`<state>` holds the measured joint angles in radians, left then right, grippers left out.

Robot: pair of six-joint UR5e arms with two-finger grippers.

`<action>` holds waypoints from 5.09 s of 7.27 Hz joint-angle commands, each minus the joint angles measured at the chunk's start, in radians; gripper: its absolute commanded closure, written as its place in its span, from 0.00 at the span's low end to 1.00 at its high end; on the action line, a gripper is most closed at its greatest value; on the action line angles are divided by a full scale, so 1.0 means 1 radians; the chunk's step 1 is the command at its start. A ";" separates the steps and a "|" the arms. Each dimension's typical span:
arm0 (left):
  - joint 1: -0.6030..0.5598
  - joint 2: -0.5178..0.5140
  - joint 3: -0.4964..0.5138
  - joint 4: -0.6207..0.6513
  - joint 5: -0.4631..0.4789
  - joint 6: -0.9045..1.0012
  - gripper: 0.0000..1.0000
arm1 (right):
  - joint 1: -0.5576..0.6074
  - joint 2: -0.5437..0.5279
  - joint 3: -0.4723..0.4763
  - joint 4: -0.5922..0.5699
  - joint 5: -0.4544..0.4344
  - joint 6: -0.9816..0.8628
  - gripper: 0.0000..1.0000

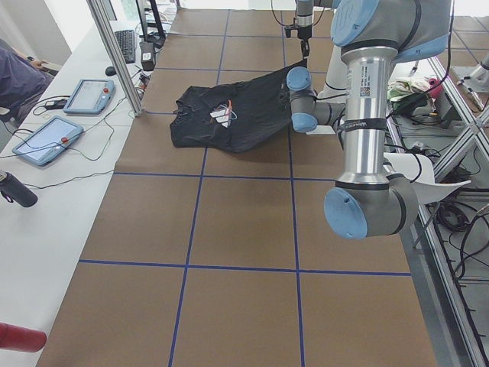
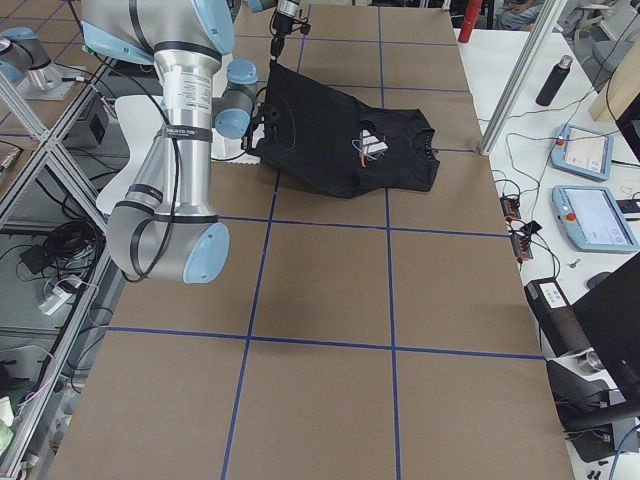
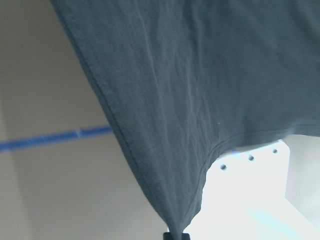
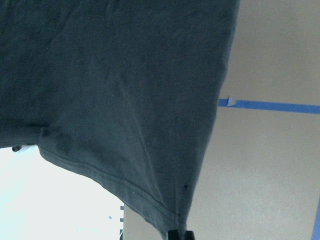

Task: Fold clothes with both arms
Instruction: 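Lift the hem with both grippers and fold it toward the collar, then lower the folded hem onto the collar edge with both grippers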

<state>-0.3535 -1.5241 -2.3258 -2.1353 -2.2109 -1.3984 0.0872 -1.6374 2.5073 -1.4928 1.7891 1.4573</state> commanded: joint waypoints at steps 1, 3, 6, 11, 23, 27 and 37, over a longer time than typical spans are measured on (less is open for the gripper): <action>-0.036 0.001 -0.005 0.037 -0.001 -0.001 1.00 | -0.014 0.028 0.061 -0.093 -0.011 0.002 1.00; -0.183 -0.078 0.122 0.051 0.052 0.010 1.00 | 0.072 0.048 0.018 -0.098 -0.075 0.000 1.00; -0.344 -0.235 0.284 0.061 0.096 0.009 1.00 | 0.273 0.204 -0.172 -0.098 -0.077 -0.011 1.00; -0.466 -0.422 0.403 0.164 0.184 0.007 1.00 | 0.495 0.257 -0.202 -0.092 -0.066 -0.002 1.00; -0.545 -0.715 0.989 0.043 0.255 0.078 1.00 | 0.826 0.791 -1.023 -0.002 0.113 -0.173 1.00; -0.533 -0.731 1.140 0.008 0.255 0.286 1.00 | 0.807 0.789 -1.154 0.097 0.110 -0.187 1.00; -0.564 -0.569 0.957 -0.061 0.085 0.564 0.00 | 0.879 0.753 -1.142 0.109 0.321 -0.432 0.00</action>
<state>-0.9055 -2.1723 -1.2735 -2.1957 -2.0704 -0.8768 0.9327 -0.8628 1.3433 -1.3845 2.0346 1.0852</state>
